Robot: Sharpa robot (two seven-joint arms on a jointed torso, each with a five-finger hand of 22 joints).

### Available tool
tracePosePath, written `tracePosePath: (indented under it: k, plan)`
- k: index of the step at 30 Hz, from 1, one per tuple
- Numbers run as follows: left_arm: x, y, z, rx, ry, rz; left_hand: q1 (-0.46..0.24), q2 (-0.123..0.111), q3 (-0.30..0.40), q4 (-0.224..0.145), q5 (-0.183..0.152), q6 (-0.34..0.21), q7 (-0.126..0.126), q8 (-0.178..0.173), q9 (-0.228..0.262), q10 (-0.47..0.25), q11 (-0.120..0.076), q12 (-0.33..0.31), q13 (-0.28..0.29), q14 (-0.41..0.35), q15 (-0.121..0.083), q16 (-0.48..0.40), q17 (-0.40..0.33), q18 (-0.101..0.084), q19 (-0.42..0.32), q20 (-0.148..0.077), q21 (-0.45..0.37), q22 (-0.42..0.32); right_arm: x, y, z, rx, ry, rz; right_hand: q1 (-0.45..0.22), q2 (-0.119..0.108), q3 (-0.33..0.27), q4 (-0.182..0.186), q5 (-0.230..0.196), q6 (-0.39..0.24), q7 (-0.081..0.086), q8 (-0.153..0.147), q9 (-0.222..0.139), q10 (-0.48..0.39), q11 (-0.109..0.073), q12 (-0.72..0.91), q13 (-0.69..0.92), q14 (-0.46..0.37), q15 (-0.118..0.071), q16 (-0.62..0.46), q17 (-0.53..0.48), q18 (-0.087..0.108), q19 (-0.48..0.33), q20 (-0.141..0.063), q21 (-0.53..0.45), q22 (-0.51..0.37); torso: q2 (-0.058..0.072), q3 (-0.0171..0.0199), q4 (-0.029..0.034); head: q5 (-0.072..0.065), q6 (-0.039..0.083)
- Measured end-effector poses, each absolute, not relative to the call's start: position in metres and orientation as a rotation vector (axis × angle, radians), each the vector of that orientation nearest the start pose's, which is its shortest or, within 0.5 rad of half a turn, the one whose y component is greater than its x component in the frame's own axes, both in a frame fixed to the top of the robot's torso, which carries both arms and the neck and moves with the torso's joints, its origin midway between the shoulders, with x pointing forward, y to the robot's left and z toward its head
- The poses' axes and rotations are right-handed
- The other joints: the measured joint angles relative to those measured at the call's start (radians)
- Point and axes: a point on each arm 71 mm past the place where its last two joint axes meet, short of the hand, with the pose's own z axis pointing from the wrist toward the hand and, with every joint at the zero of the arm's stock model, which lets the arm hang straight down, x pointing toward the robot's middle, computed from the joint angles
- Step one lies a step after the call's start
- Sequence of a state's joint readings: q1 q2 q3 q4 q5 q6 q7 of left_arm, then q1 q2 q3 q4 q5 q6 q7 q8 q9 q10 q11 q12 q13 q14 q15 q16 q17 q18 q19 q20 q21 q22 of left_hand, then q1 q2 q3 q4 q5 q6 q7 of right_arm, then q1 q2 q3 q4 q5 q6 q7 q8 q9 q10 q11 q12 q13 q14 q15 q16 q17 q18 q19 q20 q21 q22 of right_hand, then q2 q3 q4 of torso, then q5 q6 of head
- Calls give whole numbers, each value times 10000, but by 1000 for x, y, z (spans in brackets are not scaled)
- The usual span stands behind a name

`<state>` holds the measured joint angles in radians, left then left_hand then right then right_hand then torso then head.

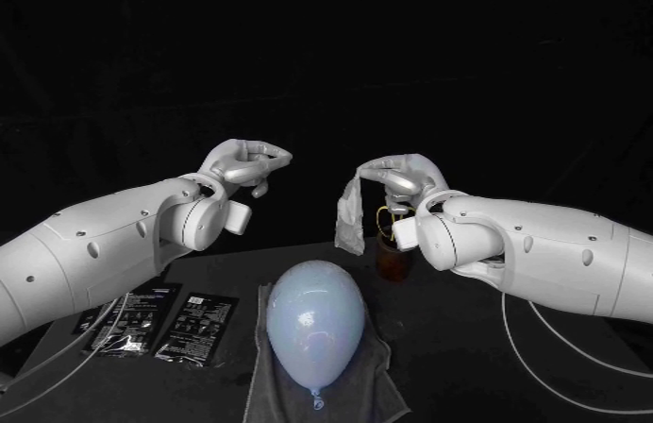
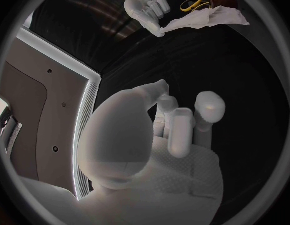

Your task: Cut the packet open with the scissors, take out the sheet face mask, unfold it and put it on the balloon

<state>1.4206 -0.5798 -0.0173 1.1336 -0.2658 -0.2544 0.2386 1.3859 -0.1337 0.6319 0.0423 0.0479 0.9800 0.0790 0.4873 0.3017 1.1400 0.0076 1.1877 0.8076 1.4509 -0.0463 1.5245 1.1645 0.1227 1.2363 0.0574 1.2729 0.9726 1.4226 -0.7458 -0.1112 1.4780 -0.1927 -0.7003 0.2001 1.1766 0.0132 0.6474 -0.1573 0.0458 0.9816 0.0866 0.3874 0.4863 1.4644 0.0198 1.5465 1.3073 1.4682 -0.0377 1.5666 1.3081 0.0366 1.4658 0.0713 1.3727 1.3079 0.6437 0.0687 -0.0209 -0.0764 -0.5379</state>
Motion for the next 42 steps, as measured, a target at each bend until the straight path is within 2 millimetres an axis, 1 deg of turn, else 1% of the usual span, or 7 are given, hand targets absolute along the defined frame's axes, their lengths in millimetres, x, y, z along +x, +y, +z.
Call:
tracePosePath:
  k: [3,5,10,18,28,32,42]
  plan:
    - [580,180,-75,-7351,14194,-13825,-220,8,207,-22,1,-202,97,2,655,-816,80,-971,-1467,-17,5,-43,-241,1,-207,-50,-120,-312,523,-191,-99,9404,12996,11556,-1,0,0,0,0,0,-1,0,0,0,-1,0,0,0,0,-1,0,0,0,1,0,-3,0,-1,5,-3,15]
    - [577,178,-77,-7237,14364,-13813,-414,-52,312,38,25,-467,204,22,1032,-1571,175,-1839,-2349,-354,90,-221,-1002,5,-668,9,-525,-1005,522,-189,-99,9402,13062,11580,-1,-1,-1,0,-1,0,-1,1,0,0,0,0,2,0,0,-3,0,0,-1,1,0,-6,0,-6,11,14,34]
    - [567,173,-92,-6935,14956,-13714,-1095,-464,4,434,76,-1035,536,-421,839,-2256,498,-3526,-3519,-1451,419,-957,-3419,396,-2090,333,-2020,-3218,521,-181,-99,9362,13195,11649,-1,-1,-1,1,-18,-1,-3,1,0,0,-1,-7,6,-1,0,-28,-1,-1,-2,1,0,-5,7,-15,18,23,75]
    - [550,159,-127,-6556,16164,-13586,-1415,-792,-878,908,76,-830,482,-281,901,-1425,497,-4077,-4107,-1247,359,-997,-3136,403,-1764,340,-2129,-3145,524,-178,-99,9320,13171,11590,-2,-2,30,26,-21,-3,-6,1,0,-10,-10,-26,9,-1,1,7,-9,0,-3,3,-1,-2,33,-32,12,-24,125]
    - [545,140,-156,-6524,17542,-13013,-1980,-1154,-2253,2200,45,-1338,838,-698,695,-1754,825,-5008,-4671,-1992,662,-1587,-4860,399,-2253,534,-3185,-4399,524,-171,-98,9216,13207,11685,-2,-2,56,2,-29,-18,-21,3,1,-14,-15,6,6,-2,2,2,-7,-1,-5,5,-1,2,35,-7,-8,-18,78]
    - [545,138,-161,-6581,17822,-12767,-1856,-1030,-2877,2460,45,-1445,942,-769,618,-2041,930,-5349,-4878,-2531,774,-1980,-5862,398,-2361,642,-3481,-4575,523,-164,-98,9142,13264,11797,-3,-3,55,2,-5,-18,-22,3,1,-15,-15,6,1,-2,2,-1,0,-1,-20,19,-1,1,35,2,-1,-8,62]
    - [548,128,-164,-6565,18045,-12602,-939,-734,-3729,2401,45,-1890,959,-947,408,-2144,962,-5561,-5140,-2691,821,-2004,-6147,510,-2321,682,-3698,-4733,521,-158,-98,9046,13329,11930,-3,-3,54,2,-1,-21,-26,59,1,-15,-16,5,2,-3,3,-19,0,0,-21,20,-2,-6,25,0,-5,-7,67]
